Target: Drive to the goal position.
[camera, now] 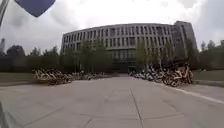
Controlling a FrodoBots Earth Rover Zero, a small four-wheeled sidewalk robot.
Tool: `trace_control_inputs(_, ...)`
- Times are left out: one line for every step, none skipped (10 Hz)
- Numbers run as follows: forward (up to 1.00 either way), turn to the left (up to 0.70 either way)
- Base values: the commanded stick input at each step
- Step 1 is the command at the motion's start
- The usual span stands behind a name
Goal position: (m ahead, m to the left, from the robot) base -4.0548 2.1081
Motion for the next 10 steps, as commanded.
trace_control_inputs(0.70,0.00)
trace_control_inputs(0.70,0.00)
trace_control_inputs(0.70,0.00)
trace_control_inputs(0.70,0.00)
trace_control_inputs(0.70,0.00)
trace_control_inputs(0.70,0.00)
trace_control_inputs(0.70,0.00)
trace_control_inputs(0.42,0.00)
trace_control_inputs(0.13,0.00)
trace_control_inputs(0.00,0.00)
